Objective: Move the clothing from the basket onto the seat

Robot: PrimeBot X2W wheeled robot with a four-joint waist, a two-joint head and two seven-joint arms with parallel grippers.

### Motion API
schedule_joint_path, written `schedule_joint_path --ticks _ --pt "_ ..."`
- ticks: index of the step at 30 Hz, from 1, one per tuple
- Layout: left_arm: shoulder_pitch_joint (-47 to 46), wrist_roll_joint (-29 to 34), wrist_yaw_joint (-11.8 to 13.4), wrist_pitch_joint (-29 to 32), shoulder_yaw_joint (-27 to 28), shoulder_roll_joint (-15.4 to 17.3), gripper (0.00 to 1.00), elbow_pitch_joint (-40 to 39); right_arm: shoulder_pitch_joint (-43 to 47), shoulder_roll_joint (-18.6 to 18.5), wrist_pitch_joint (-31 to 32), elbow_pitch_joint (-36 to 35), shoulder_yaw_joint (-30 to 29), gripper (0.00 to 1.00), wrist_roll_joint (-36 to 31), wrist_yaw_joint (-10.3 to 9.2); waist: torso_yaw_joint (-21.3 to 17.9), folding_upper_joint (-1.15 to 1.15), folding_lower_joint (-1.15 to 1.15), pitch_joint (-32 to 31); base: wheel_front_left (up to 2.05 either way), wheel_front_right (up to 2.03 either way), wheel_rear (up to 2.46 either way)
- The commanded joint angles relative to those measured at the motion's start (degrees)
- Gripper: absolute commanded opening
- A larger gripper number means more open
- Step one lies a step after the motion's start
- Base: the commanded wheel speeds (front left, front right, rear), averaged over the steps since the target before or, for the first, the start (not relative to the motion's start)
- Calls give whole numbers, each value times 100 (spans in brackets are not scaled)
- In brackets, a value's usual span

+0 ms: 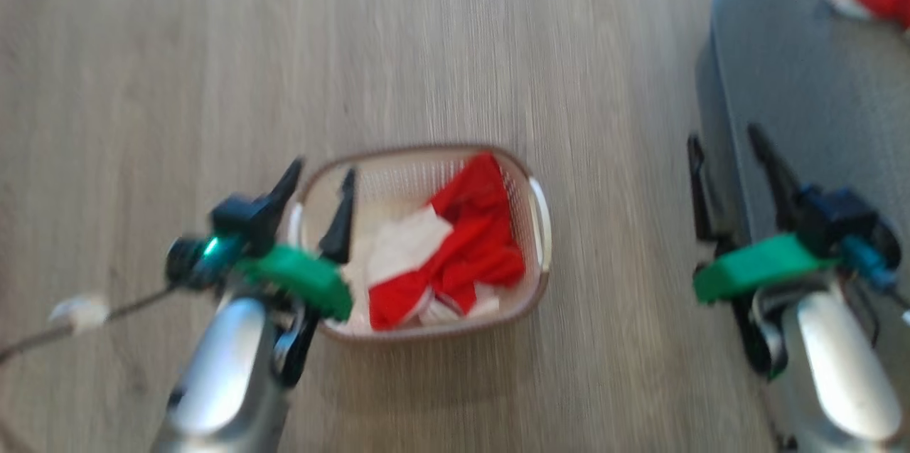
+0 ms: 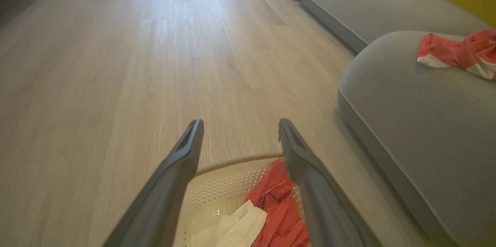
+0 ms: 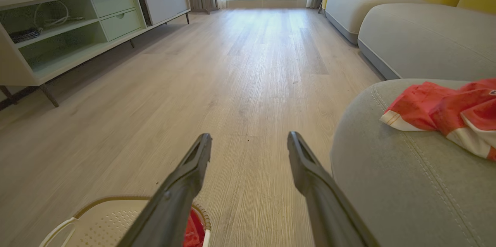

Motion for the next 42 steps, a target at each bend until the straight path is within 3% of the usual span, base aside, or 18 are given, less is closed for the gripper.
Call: schedule_joint_path --ticks 1,10,17,29,42 --pt "-417 66 -30 -77 -54 41 100 68 -262 -5 -54 -267 71 100 -63 -2 -213 0 -1 848 0 0 0" --pt "-1935 -156 -73 147 -1310 41 100 1795 -990 55 -55 -742 18 100 -139 -2 -750 0 -1 2165 0 0 0" --pt "-2651 -632 -1 349 -1984 40 100 2819 -1199 147 -55 -941 108 100 -116 -2 -1025 0 -1 2720 0 0 0" --pt "-3315 -1436 115 488 -2725 40 100 3584 -1166 201 -55 -1123 95 100 -107 -2 -1120 0 -1 3265 0 0 0" --pt "-3899 -1642 385 675 -3244 40 100 4314 -1041 214 -55 -1380 2 100 -43 -2 -1221 0 -1 3875 0 0 0"
